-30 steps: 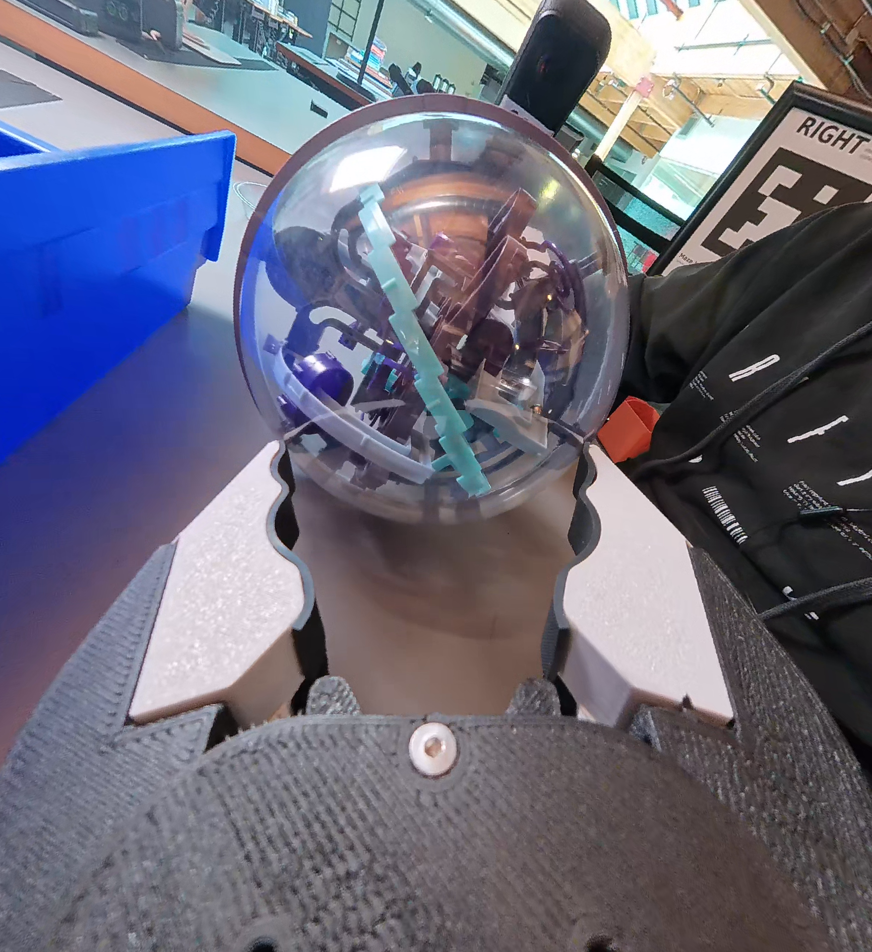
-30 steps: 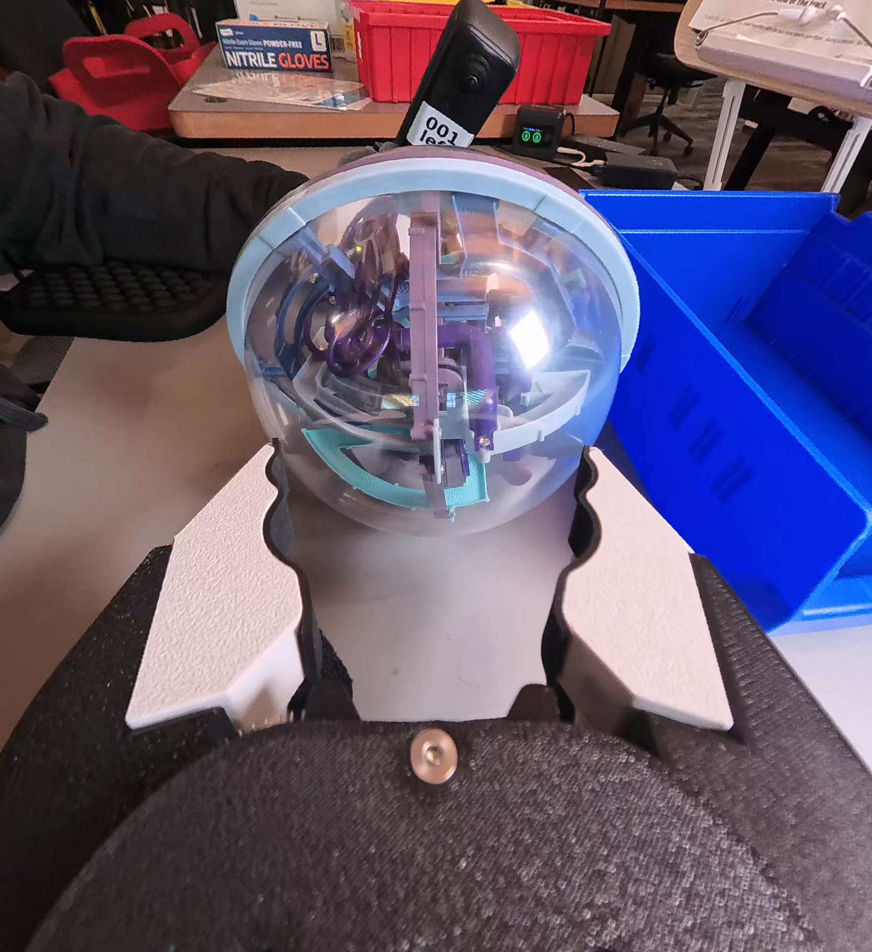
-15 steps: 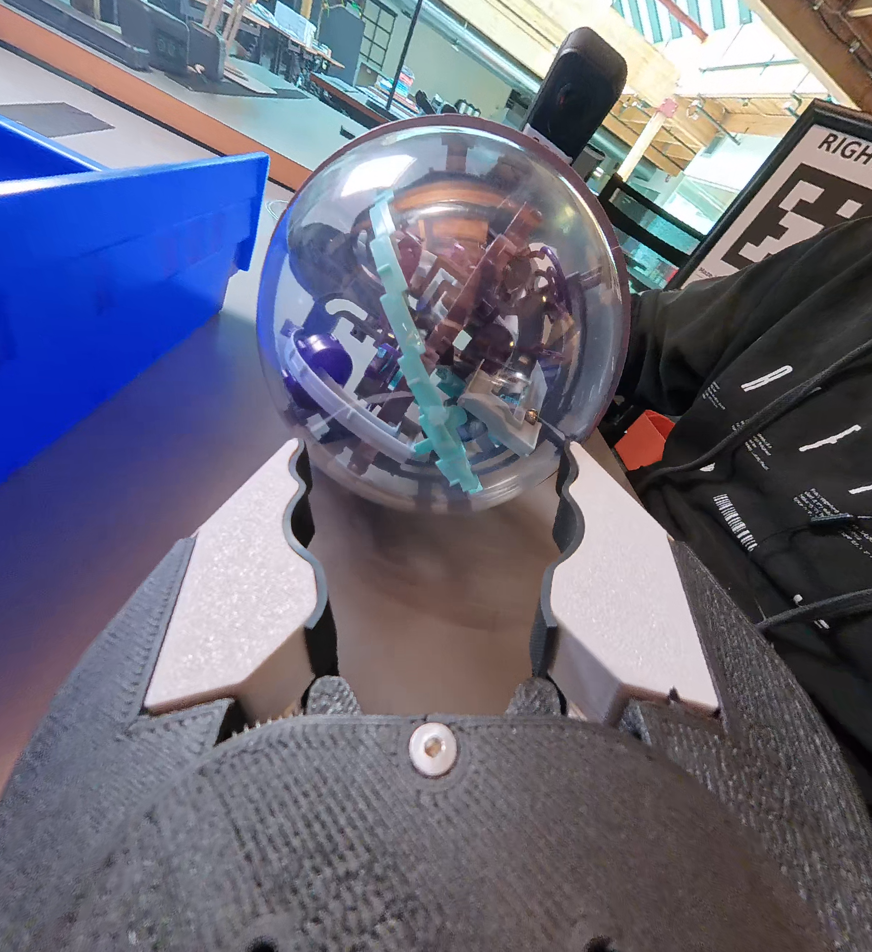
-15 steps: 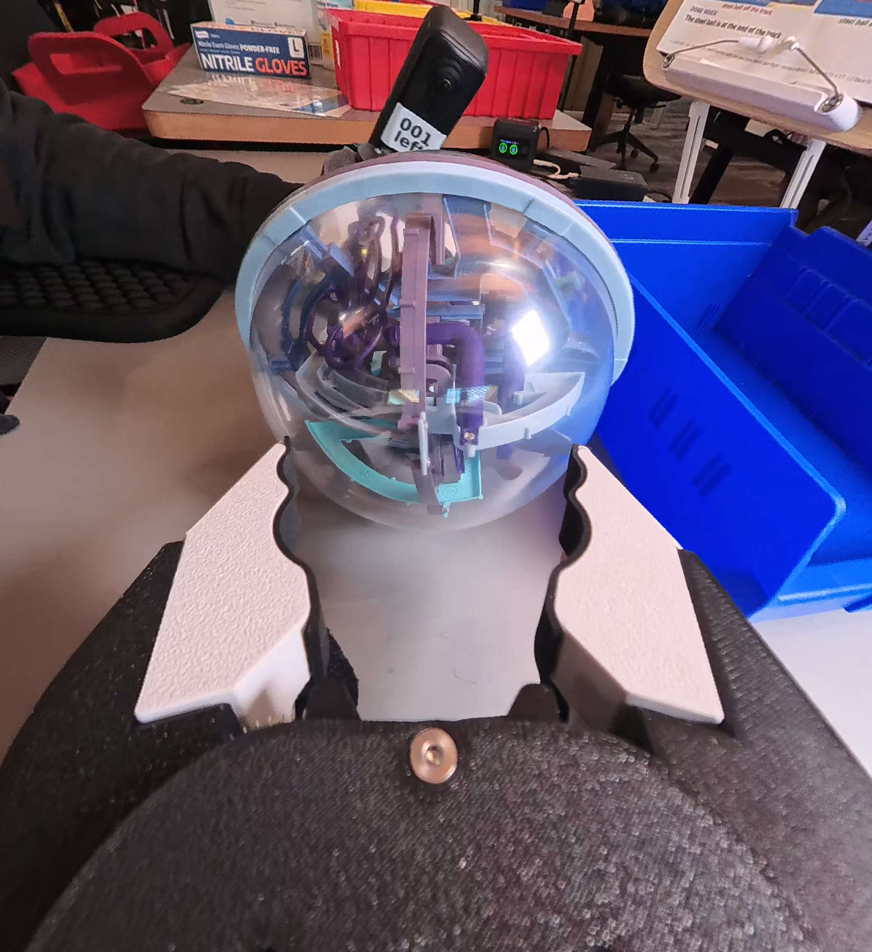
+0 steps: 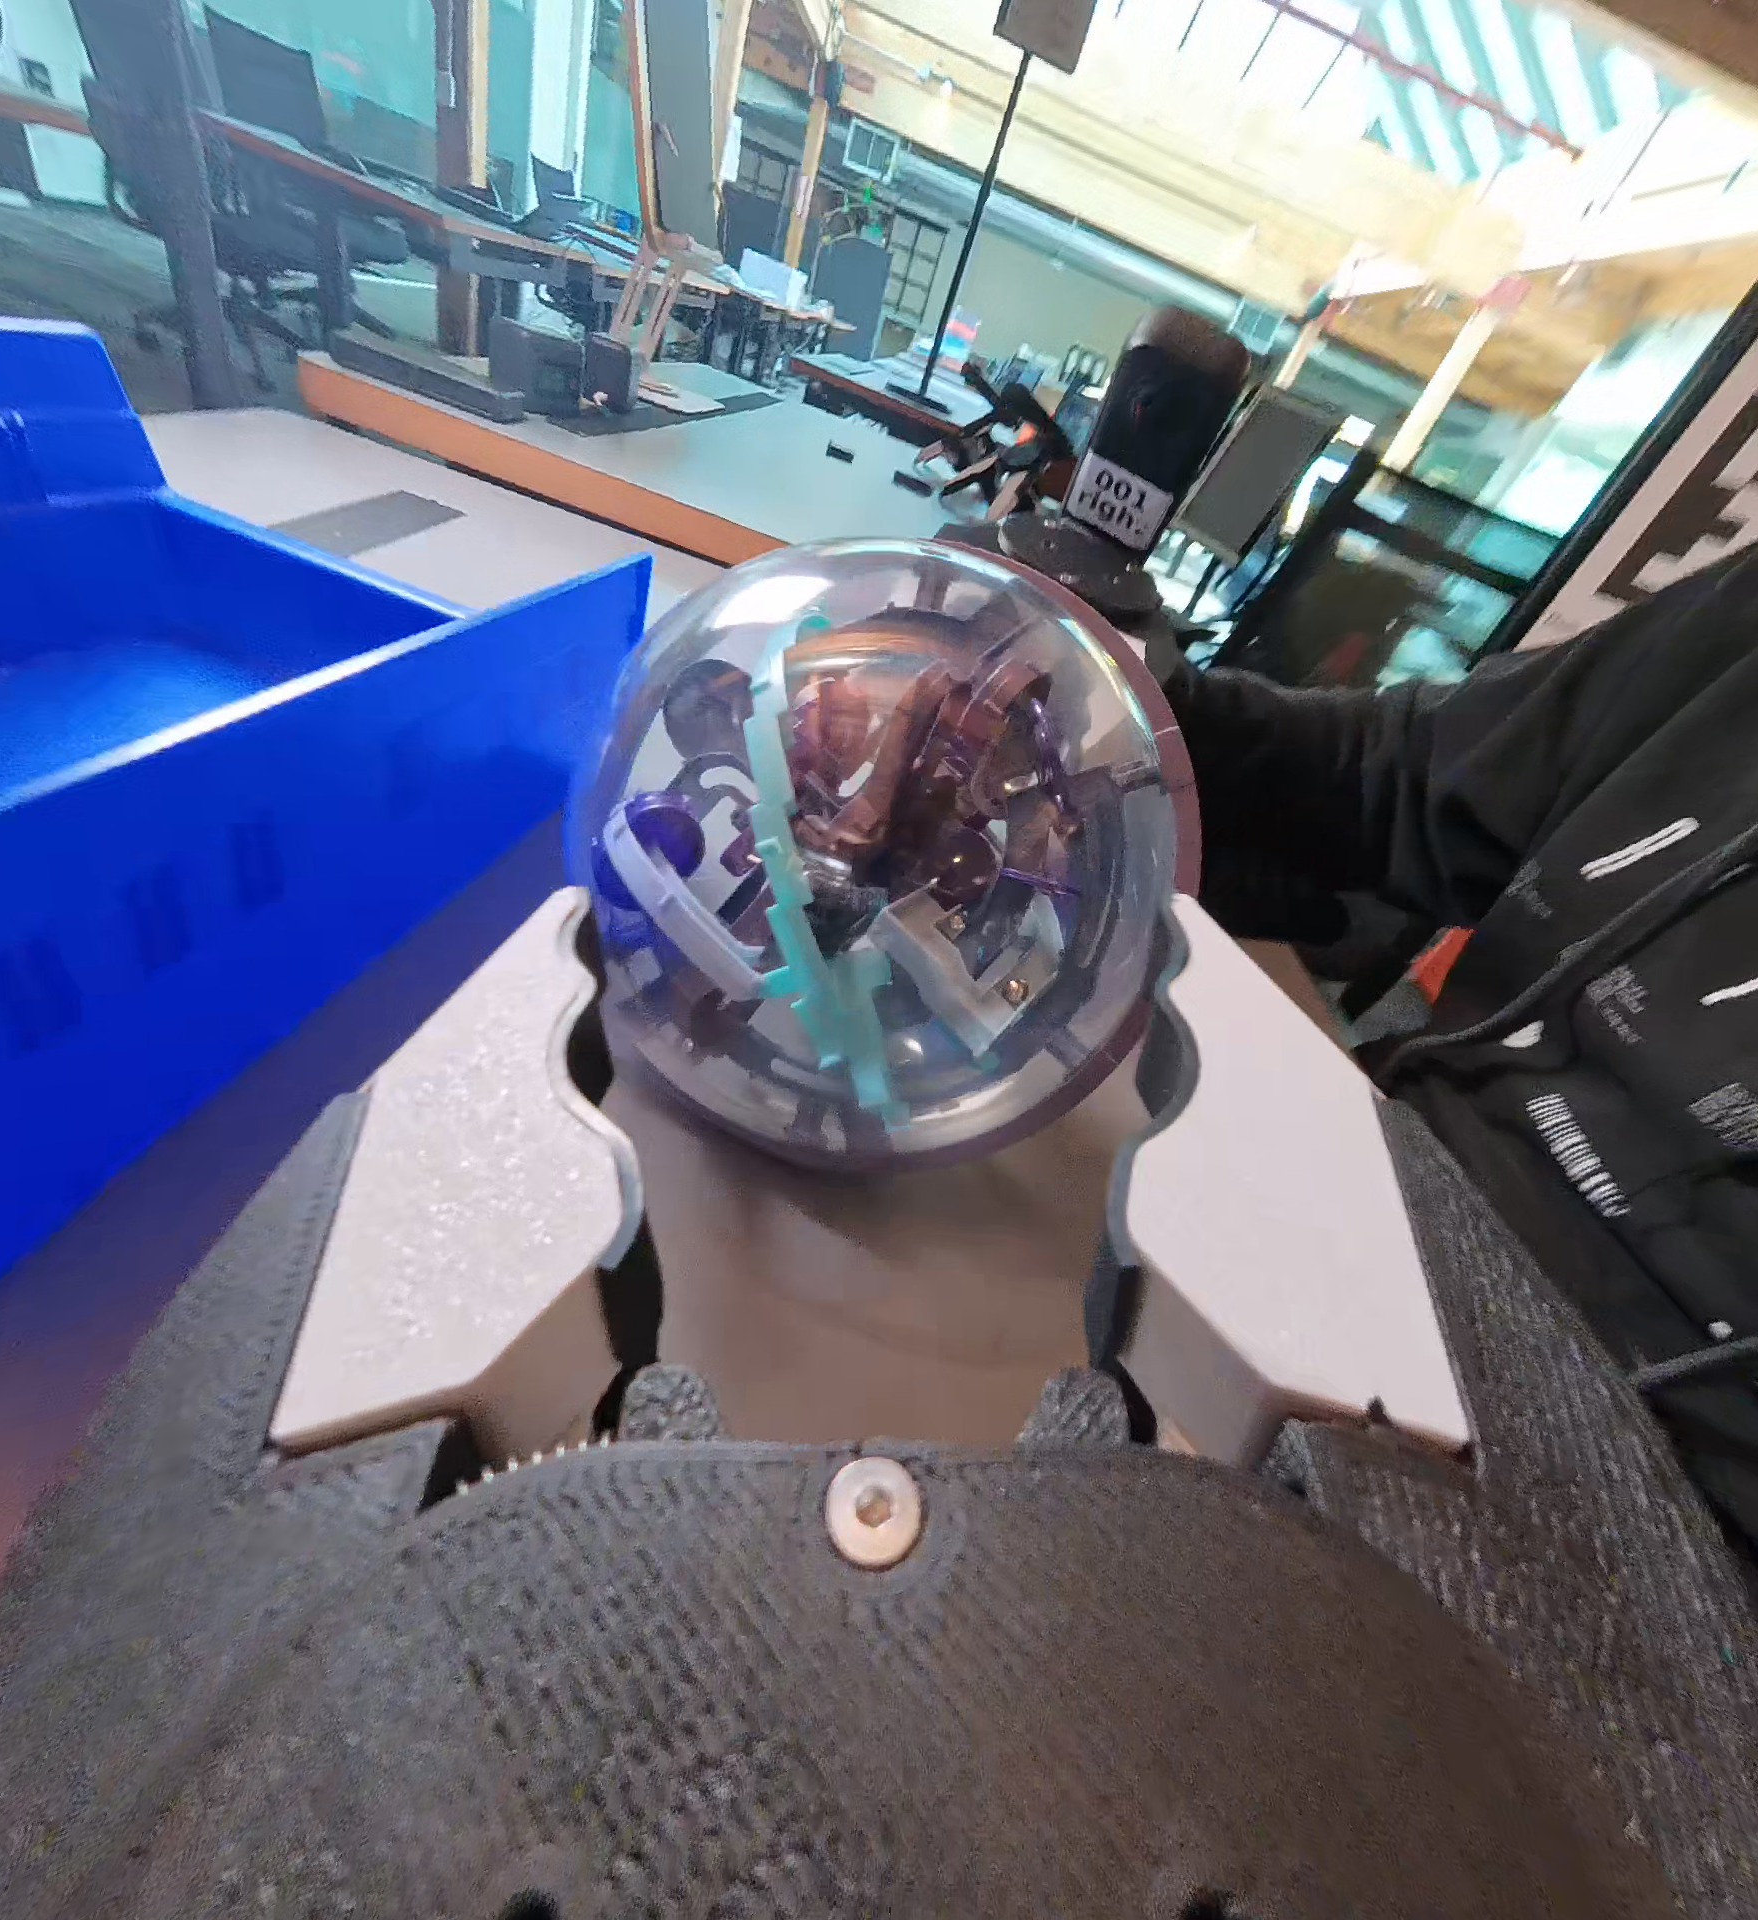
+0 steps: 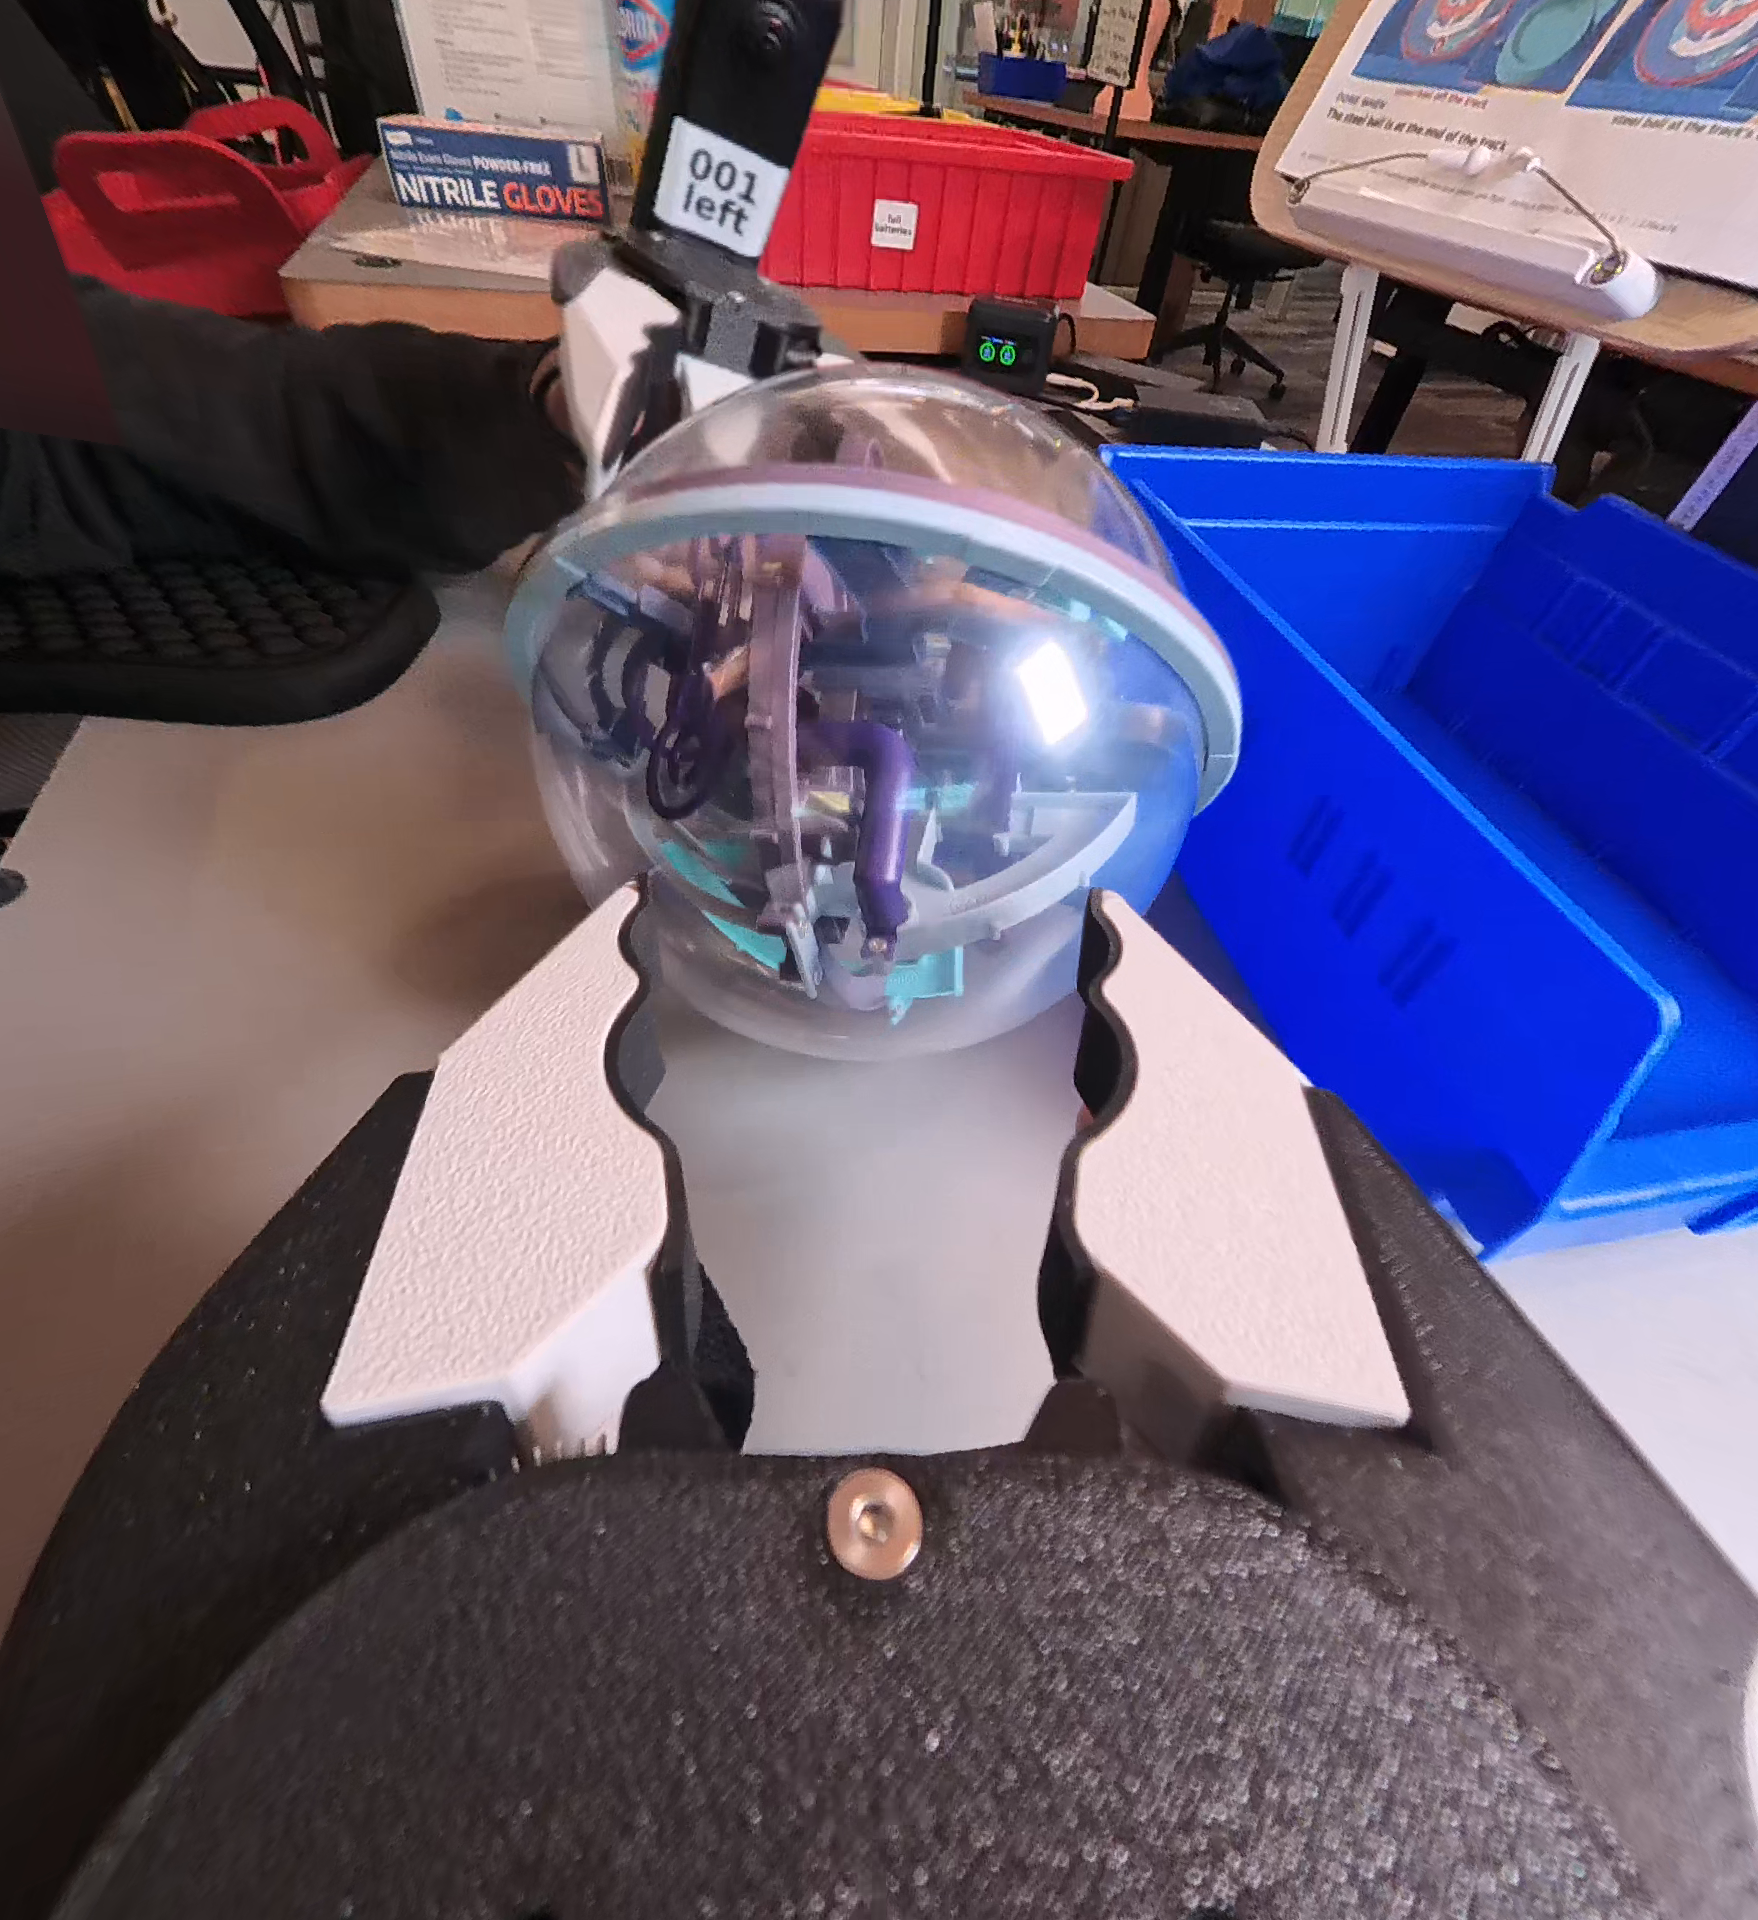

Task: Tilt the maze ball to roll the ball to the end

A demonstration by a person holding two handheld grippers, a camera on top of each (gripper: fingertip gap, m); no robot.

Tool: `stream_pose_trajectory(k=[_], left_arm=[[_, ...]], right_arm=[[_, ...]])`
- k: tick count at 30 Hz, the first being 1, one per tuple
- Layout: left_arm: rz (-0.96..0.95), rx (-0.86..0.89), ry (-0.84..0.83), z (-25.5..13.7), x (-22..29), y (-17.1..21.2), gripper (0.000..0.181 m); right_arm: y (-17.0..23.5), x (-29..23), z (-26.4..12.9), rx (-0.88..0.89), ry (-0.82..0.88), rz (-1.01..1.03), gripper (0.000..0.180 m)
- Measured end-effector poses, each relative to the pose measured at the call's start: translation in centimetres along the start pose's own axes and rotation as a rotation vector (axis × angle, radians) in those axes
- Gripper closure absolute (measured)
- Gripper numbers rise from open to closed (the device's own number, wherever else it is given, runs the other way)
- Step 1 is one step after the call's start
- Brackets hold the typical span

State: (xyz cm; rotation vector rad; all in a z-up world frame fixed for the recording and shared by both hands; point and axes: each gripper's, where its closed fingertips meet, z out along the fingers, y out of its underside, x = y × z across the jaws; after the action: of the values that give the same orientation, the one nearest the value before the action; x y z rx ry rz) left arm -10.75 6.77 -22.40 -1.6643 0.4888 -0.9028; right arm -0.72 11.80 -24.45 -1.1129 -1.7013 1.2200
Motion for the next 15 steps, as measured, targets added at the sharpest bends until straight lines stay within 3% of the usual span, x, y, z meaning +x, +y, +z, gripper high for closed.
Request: stream_pose_trajectory(k=[4,15], left_arm=[[0.066,-0.074,-0.041,1.5,0.4,1.4,0.065],[-0.057,-0.016,0.007,0.9,-0.7,1.3,0.072]], right_arm=[[-0.8,-0.1,0.3,0.023,0.008,0.001,0.102],[-0.9,0.2,0.7,-0.037,0.014,-0.043,0.101]])
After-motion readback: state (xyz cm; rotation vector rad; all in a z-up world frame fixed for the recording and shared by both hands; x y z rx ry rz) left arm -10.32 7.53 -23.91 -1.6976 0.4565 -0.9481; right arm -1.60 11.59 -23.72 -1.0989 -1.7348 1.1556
